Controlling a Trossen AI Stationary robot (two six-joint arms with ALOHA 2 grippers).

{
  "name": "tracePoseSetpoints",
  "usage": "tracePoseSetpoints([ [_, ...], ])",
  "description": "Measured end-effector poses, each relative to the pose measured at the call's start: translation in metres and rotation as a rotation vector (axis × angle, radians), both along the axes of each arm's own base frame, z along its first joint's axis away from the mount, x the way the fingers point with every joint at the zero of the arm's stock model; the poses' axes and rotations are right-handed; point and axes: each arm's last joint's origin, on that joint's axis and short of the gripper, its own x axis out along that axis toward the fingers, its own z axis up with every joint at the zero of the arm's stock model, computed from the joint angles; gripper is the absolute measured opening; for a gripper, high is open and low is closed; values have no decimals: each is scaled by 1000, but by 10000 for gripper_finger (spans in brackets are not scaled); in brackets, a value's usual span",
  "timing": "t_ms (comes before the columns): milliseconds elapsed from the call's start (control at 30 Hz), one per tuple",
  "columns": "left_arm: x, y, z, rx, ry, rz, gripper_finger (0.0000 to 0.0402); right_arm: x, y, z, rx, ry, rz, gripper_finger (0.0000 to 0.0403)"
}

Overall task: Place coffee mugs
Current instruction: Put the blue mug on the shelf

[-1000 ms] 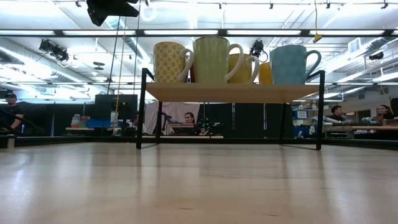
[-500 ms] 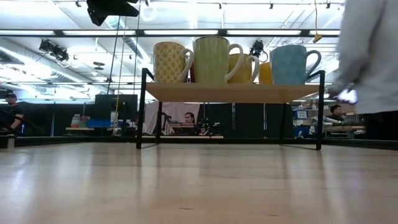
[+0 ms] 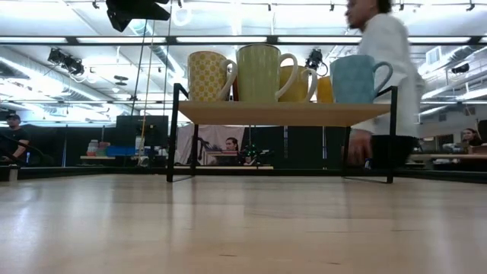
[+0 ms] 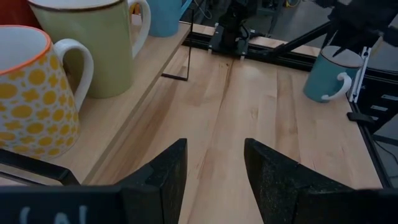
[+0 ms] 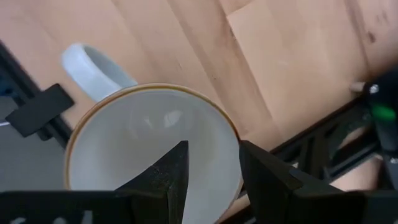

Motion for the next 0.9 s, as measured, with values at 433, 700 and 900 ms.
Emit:
tracePoseSetpoints([
  [433,0,0,0,-2,-1,1,167,0,-1,-9,-8,3,-4,148],
  [700,0,0,0,-3,-1,1,167,-2,-4,-4,7,0,18,148],
  [900,0,0,0,-20,-5,8,167,-4,-13,9,-11,-61,32,148],
])
